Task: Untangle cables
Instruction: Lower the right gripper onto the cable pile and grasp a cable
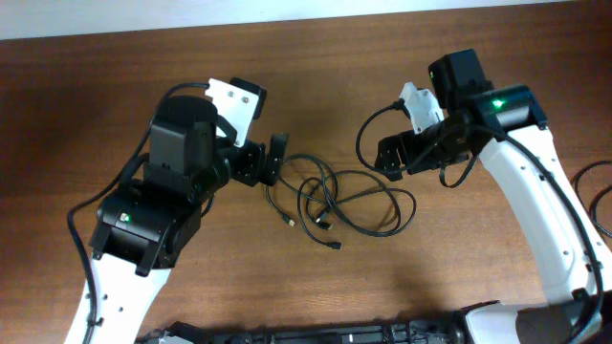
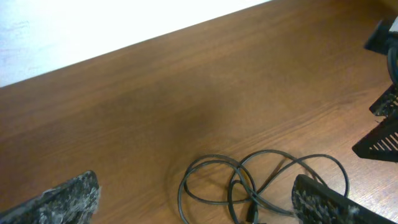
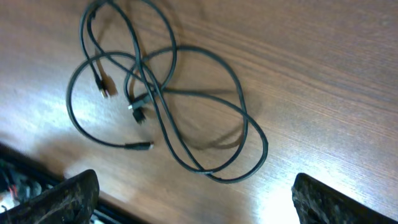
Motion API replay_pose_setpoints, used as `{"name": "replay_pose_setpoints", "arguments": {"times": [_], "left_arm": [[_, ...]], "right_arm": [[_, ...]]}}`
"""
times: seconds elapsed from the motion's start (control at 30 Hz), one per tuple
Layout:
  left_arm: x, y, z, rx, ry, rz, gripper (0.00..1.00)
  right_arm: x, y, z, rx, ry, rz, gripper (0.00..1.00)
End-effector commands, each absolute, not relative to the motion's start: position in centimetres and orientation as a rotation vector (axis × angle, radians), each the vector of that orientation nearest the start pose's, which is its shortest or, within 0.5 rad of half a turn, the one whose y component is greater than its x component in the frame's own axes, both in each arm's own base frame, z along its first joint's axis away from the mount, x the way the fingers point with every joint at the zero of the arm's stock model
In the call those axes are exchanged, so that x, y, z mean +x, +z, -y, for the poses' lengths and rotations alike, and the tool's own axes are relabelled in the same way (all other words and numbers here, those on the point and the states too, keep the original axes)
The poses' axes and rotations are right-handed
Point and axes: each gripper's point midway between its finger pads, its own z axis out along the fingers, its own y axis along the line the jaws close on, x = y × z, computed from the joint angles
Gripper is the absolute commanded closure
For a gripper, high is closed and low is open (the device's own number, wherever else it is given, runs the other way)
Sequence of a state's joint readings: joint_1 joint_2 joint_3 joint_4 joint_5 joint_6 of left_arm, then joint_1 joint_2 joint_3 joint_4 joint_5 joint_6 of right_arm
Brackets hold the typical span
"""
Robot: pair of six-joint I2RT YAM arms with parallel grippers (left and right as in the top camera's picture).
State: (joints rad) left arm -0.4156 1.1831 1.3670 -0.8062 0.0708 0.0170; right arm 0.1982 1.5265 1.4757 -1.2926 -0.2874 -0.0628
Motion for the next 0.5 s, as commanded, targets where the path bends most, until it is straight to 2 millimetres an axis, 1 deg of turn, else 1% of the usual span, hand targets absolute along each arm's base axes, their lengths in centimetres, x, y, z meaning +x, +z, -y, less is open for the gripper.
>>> {"name": "replay_pose_setpoints", "arguments": {"times": [0.0, 0.03, 0.13, 0.2, 0.27, 0.37, 0.47], "left_arm": [[31.7, 32.5, 14.9, 0.485, -0.298, -2.141, 0.01], [31.7, 32.5, 14.9, 0.485, -0.298, -2.141, 0.01], [31.7, 32.5, 14.9, 0.485, -0.298, -2.141, 0.01], [31.7, 32.5, 14.9, 0.485, -0.298, -2.141, 0.01], [31.7, 32.4, 14.9, 0.485, -0.298, -2.141, 0.01], [31.7, 32.5, 14.9, 0.485, -0.298, -2.141, 0.01], [31.7, 32.5, 14.9, 0.485, -0.298, -2.141, 0.01]], "right_arm": [[28.7, 17.7, -11.3, -0.612, 0.466, -2.88, 0.01], [28.5, 17.4, -11.6, -0.647, 0.485, -2.878, 0.01], [26.9, 16.5, -13.5, -0.855, 0.631, -2.817, 0.02], [25.9, 15.4, -14.5, -0.951, 0.671, -2.799, 0.01], [25.6, 14.1, -15.2, -0.986, 0.682, -2.791, 0.01], [24.3, 12.3, -16.6, -1.049, 0.728, -2.779, 0.01], [23.4, 10.9, -17.2, -1.056, 0.742, -2.798, 0.02]]}}
